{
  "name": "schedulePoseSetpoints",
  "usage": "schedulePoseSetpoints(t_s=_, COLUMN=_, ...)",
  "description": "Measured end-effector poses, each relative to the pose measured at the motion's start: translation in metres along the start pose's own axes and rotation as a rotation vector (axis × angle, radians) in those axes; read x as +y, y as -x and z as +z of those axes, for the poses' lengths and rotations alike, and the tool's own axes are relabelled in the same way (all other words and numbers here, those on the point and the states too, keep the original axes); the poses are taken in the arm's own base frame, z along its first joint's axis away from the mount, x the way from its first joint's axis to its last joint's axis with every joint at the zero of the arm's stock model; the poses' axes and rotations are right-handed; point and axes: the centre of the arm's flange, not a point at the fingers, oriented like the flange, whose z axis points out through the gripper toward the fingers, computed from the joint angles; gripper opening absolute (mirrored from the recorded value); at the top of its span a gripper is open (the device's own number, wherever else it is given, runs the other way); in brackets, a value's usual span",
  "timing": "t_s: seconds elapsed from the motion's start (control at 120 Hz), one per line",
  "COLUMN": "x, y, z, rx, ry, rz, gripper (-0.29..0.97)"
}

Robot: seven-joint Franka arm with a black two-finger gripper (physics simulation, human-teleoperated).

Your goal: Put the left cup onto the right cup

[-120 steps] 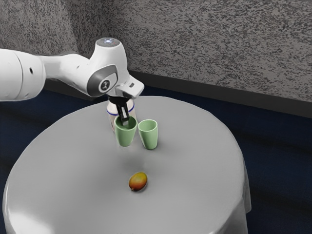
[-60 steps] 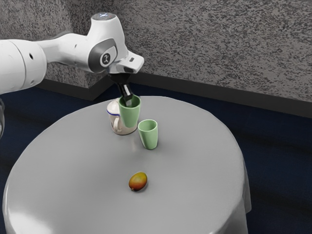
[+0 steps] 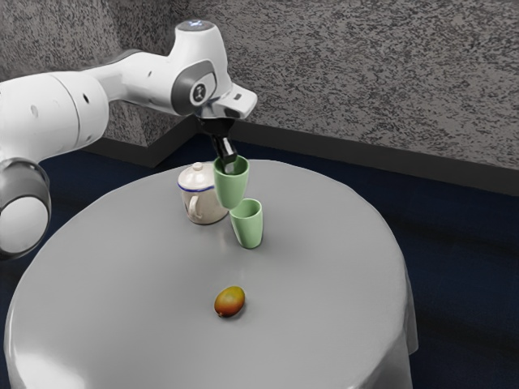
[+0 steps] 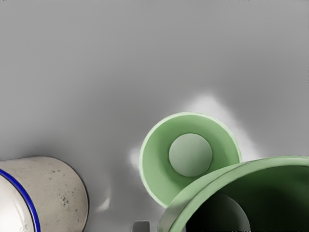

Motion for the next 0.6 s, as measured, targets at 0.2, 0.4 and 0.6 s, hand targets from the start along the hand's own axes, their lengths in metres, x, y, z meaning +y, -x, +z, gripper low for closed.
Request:
schedulePoseSetpoints(t_s=0.2, x=0.000, y=-0.015, z=0.009, rx=-0.007, ry=-0.024, rz=0.035, gripper=-0.11)
schedulePoseSetpoints(t_s=0.4, x=-0.004, y=-0.024, z=0.015, rx=-0.010, ry=-0.048, rz=0.057, gripper=-0.11)
schedulePoseSetpoints(t_s=0.6, x=-0.005, y=-0.029, z=0.023, rx=-0.001, ry=-0.042, rz=0.062, gripper=-0.11)
